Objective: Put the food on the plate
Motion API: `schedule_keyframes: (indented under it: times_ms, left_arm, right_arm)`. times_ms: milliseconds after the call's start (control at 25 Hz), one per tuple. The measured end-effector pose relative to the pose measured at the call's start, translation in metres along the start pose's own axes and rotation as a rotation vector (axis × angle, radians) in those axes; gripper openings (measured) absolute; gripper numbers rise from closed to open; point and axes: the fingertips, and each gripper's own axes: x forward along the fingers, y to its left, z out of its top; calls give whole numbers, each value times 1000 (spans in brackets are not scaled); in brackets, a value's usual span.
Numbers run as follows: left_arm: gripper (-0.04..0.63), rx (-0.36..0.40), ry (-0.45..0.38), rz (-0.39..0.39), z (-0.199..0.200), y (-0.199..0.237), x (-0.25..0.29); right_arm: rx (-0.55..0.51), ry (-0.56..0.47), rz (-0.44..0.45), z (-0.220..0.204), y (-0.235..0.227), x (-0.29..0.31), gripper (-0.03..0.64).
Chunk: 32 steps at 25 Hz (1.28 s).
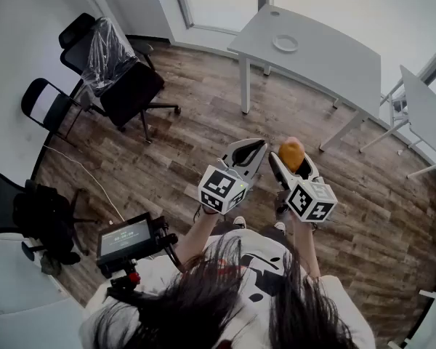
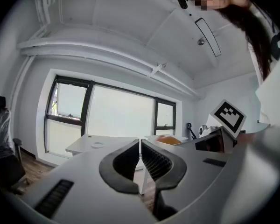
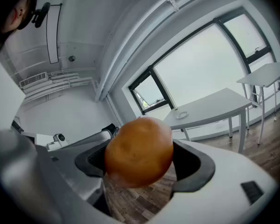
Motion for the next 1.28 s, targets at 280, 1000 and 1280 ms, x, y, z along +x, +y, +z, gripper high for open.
schedule_keyframes:
  times_ms: [280,1000,1280]
  left_arm:
    - [15,-3,7,-2,-2,-1,1]
    - [15,-38,43,-28,-29,-1,-7]
    - [15,-71,48,-14,-32,25,-3]
  right_arm:
    - [6,-9,-8,1,-1,-2,405]
    - [15,9,-39,-19,-3,-7,403]
    - [15,34,-34,-17,2,19,405]
